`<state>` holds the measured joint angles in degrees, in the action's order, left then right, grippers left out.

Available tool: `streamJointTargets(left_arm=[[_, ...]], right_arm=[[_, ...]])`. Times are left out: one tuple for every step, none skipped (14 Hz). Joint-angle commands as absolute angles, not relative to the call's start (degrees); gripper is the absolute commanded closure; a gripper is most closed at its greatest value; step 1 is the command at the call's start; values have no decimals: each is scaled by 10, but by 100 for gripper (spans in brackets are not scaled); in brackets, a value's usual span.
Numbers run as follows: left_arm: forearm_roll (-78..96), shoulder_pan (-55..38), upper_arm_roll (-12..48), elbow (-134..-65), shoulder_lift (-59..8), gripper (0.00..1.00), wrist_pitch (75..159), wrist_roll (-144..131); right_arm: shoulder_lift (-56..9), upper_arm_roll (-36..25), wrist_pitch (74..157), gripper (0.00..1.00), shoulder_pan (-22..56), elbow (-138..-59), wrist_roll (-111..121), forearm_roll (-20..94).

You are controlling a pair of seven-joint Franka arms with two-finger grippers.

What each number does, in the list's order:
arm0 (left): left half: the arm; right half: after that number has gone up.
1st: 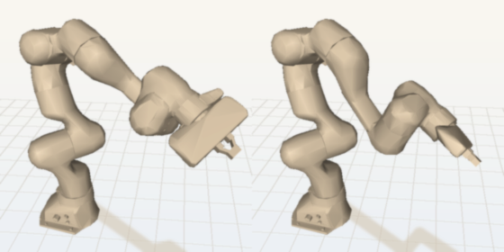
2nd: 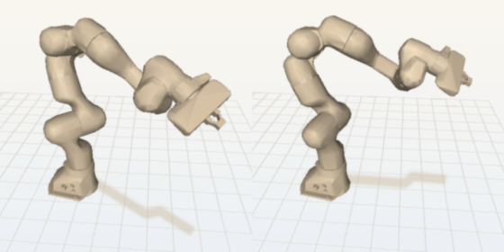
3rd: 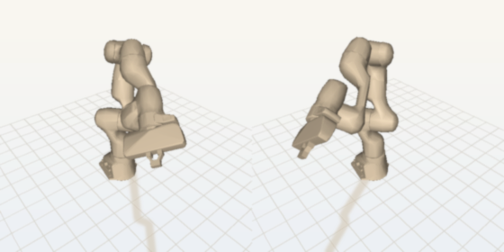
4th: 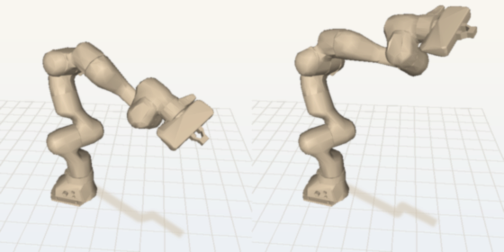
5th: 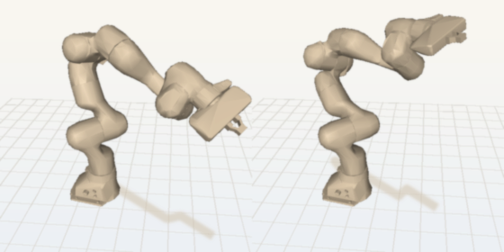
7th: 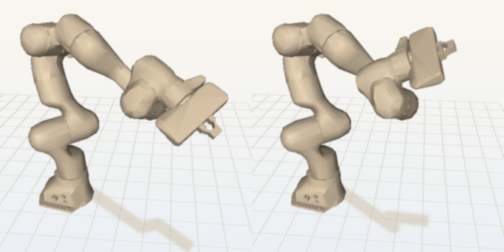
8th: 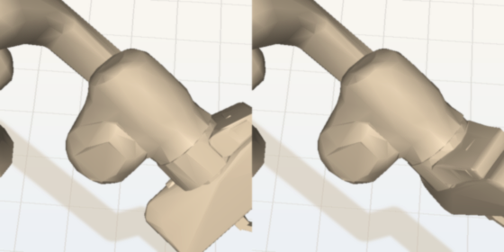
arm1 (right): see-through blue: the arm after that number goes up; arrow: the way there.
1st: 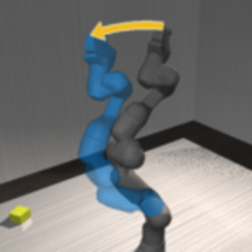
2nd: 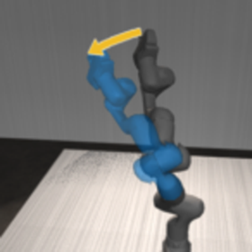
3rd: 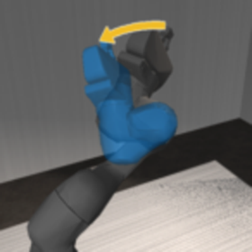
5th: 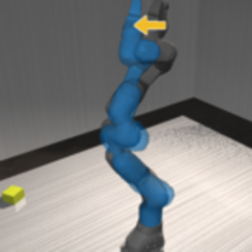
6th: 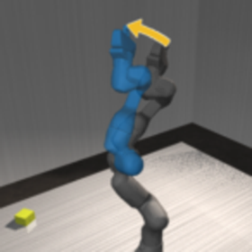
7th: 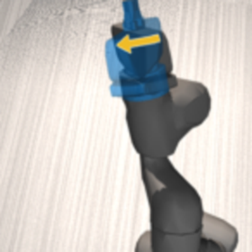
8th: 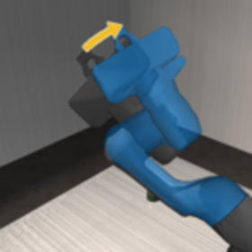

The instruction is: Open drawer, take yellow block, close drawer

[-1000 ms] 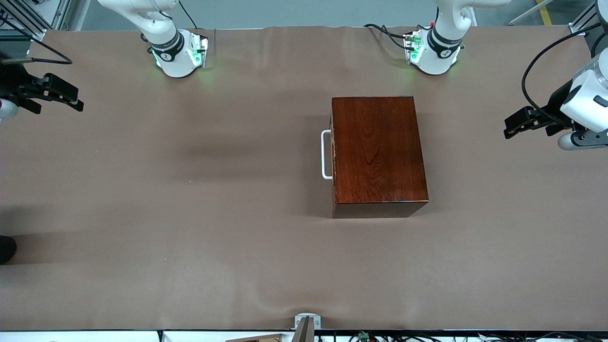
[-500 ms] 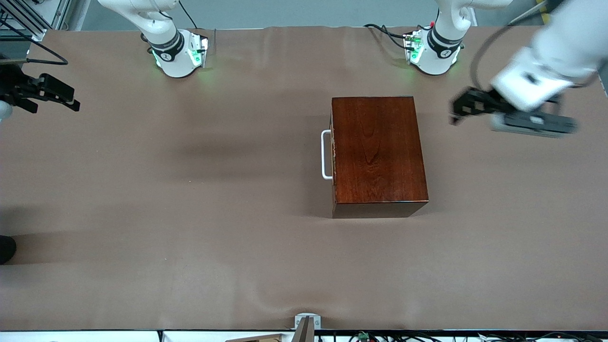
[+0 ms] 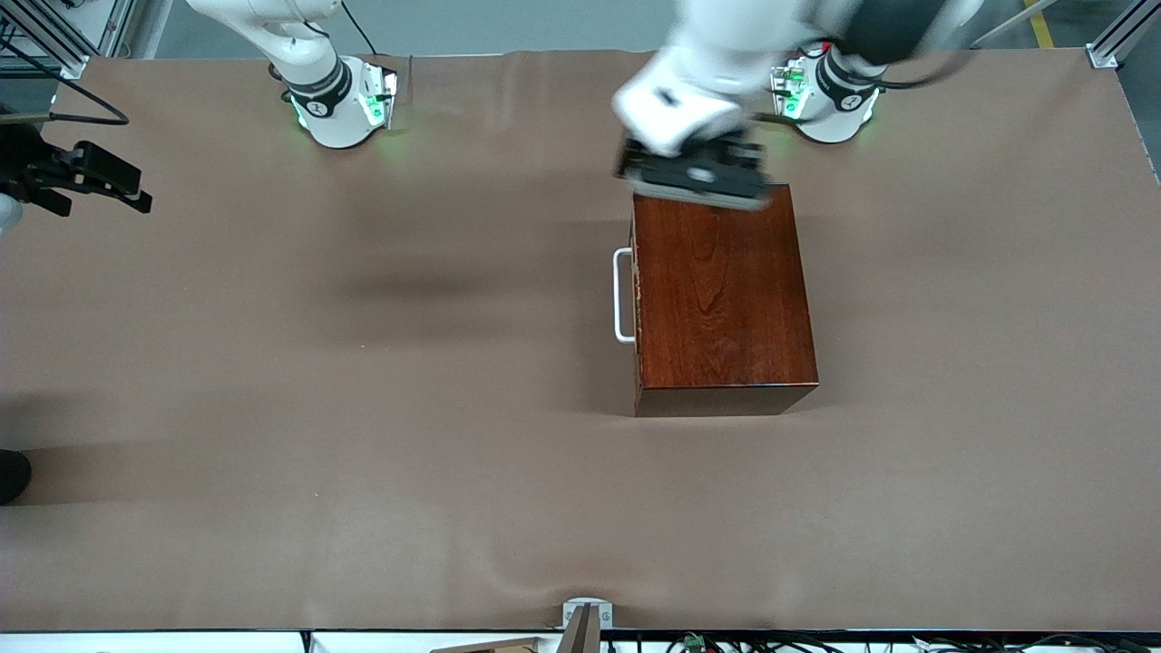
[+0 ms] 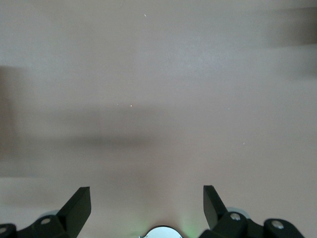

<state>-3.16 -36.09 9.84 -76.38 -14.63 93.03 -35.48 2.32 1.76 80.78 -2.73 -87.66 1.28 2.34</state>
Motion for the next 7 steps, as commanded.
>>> streamJointTargets(left_arm=[[-77,-416,90,-736,-204,0,931,-387],[-78,-430,87,-736,-223,0,935,-400],[-78,-433,87,-736,-240,0,944,-403],[-78,-434,87,-736,-257,0,953,-404],[-78,-435,86,-736,-275,0,962,-405],[-85,-442,85,-736,-292,0,973,-414],[-103,-445,86,-736,-309,0,980,-433]], right_arm=[[19,23,807,0,-36,-874,16,19],[15,23,808,0,-37,-873,16,19],[13,23,809,0,-37,-872,16,19],[12,23,809,0,-37,-873,16,19],[11,23,809,0,-35,-873,16,19],[9,23,809,0,-33,-874,16,20],[7,24,809,0,-33,-874,16,20]])
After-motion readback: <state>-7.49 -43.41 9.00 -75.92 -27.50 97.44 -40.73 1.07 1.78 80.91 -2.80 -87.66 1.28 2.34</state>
